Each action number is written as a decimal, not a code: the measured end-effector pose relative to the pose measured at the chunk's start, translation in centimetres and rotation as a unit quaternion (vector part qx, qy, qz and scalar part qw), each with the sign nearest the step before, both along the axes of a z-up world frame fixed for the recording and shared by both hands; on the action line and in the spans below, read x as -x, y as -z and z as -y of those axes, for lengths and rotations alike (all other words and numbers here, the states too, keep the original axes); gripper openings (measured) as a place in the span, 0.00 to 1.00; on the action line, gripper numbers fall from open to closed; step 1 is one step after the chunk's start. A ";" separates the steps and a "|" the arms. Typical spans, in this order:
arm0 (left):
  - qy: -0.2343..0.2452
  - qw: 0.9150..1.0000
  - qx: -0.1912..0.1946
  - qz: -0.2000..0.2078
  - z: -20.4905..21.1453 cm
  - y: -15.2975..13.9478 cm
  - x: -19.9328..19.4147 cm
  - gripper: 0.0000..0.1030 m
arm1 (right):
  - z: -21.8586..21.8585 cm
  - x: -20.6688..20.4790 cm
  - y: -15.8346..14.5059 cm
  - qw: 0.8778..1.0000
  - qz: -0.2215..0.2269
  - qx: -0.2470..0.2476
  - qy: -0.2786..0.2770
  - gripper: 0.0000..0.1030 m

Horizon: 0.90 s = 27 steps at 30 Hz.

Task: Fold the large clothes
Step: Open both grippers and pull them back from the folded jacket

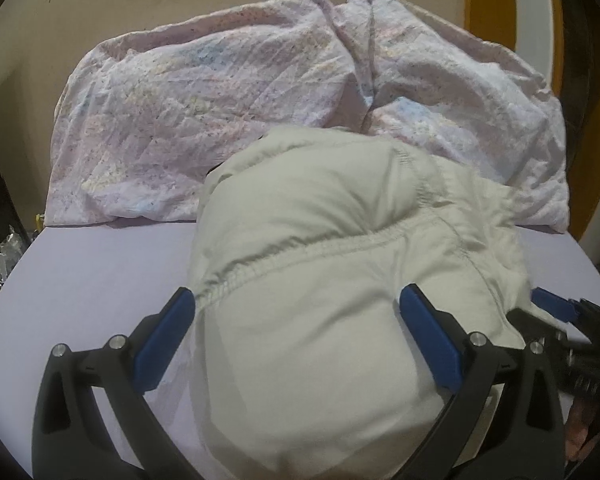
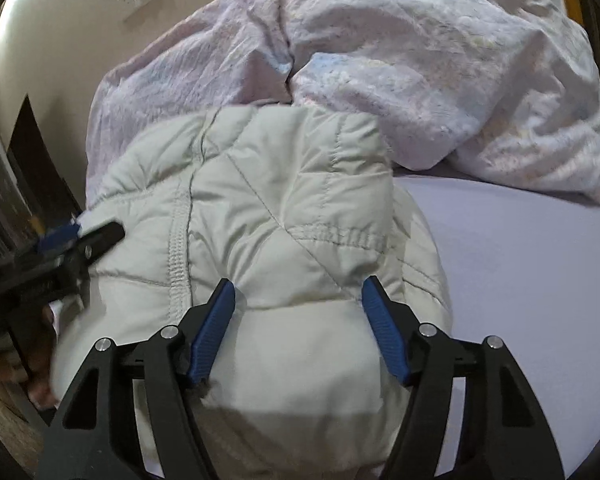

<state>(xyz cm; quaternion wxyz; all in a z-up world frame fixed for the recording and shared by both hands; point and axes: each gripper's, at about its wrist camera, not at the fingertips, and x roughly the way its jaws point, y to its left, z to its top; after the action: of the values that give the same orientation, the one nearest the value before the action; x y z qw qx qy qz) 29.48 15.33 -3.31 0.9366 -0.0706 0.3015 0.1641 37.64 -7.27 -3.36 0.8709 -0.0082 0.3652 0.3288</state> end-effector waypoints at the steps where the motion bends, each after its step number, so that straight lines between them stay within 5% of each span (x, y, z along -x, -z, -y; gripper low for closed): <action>1: 0.003 1.000 -0.001 0.002 0.2 -0.2 0.6 0.98 | 0.3 0.3 -0.2 1.000 0.002 -0.003 0.003 0.66; 9: 0.011 1.000 -0.017 0.005 2.1 -1.4 4.7 0.98 | 2.8 3.3 -1.4 0.999 -0.013 -0.021 0.025 0.87; 27: 0.002 0.999 0.026 -0.019 4.4 -0.4 12.1 0.98 | 6.5 9.5 -2.1 0.998 -0.035 -0.018 0.046 0.89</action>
<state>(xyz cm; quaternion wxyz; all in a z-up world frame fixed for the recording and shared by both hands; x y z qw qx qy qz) 17.41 10.93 -2.93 0.9288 -0.0914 0.3240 0.1552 28.13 -13.78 -1.26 0.8717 0.0363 0.3897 0.2950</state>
